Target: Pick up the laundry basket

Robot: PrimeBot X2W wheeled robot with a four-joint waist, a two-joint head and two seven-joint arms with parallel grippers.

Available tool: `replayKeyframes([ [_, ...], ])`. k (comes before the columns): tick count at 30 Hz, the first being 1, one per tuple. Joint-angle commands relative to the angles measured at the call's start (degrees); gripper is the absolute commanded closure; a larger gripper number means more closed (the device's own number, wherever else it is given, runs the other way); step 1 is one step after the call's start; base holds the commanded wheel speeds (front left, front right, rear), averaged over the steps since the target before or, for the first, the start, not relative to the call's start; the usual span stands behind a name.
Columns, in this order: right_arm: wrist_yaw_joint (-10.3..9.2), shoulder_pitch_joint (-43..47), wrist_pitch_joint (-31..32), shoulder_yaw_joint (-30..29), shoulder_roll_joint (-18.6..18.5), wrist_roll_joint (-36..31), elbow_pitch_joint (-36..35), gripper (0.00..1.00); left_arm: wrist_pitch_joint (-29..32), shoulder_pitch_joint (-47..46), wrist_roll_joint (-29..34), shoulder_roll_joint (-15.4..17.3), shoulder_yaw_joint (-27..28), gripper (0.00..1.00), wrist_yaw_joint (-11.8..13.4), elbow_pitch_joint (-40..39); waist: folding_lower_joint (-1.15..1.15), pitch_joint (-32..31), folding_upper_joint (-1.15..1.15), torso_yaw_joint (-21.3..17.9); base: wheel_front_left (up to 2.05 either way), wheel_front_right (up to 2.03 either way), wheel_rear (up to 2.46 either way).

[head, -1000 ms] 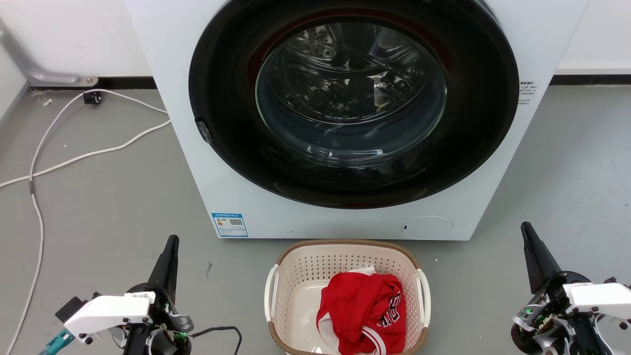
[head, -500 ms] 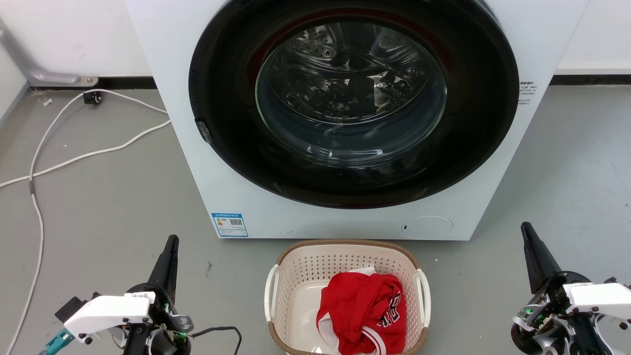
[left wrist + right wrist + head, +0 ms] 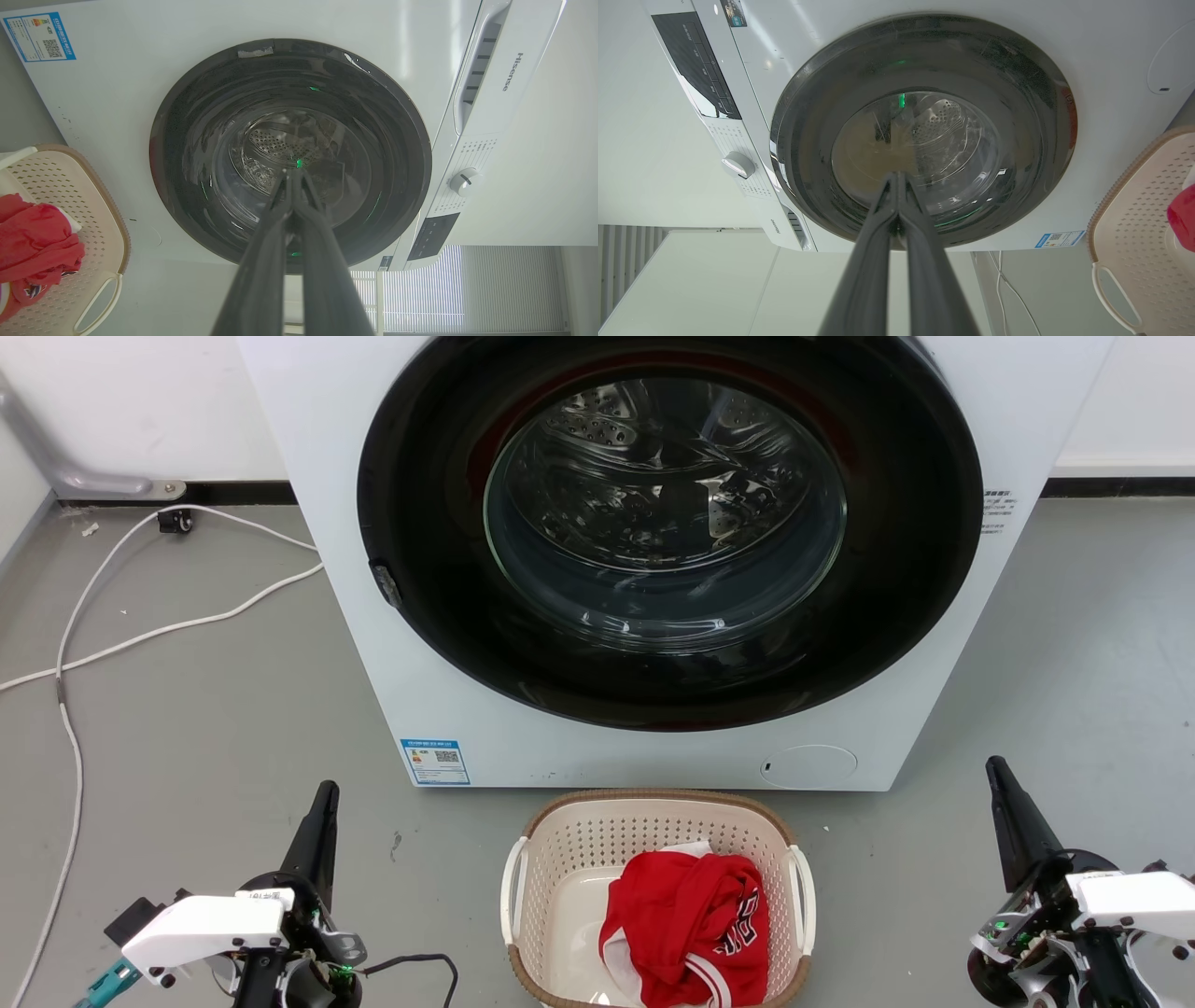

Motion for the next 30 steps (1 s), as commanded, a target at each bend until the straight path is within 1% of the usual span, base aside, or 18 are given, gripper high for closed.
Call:
replayKeyframes([
  [1,0.02,-0.6,0.1,-0.1,0.2,-0.3,0.0,1.0,0.1,-0.6,0.1,-0.1,0.2,1.0,-0.2,0.0,0.0,0.0,0.0,0.0,0.0,0.0,0.0],
  [14,0.02,-0.6,0.2,-0.2,0.3,-0.4,0.0,1.0,0.1,-0.6,0.2,-0.1,0.2,1.0,-0.2,0.0,0.0,0.0,0.0,0.0,0.0,0.0,0.0],
  [15,0.0,0.0,0.0,-0.1,0.0,0.0,0.0,0.0,0.0,0.0,0.0,-0.1,0.1,0.0,0.0,0.0,0.0,0.0,0.0,0.0,0.0,0.0,0.0],
  [17,0.0,0.8,-0.3,0.2,0.1,-0.1,0.6,0.0,-0.4,0.6,-0.1,-0.3,-0.5,0.0,0.1,0.6,0.0,0.0,0.0,0.0,0.0,0.0,0.0],
  [25,0.01,1.4,-2.7,1.5,0.0,-1.7,-0.6,0.0,-2.8,0.5,0.3,-0.3,-3.0,0.0,0.0,-1.7,0.0,0.0,0.0,0.0,0.0,0.0,0.0],
  [28,0.01,1.5,-3.6,2.1,-0.4,-3.9,-1.1,0.0,-3.6,0.4,2.2,-0.3,-3.8,0.0,0.0,-2.5,0.0,0.0,0.0,0.0,0.0,0.0,0.0],
  [30,0.01,1.6,-4.1,2.5,-0.8,-6.3,-1.4,0.0,-4.1,0.4,4.6,-0.3,-4.1,0.0,0.0,-2.9,0.0,-0.1,0.0,0.0,0.0,0.0,0.0],
])
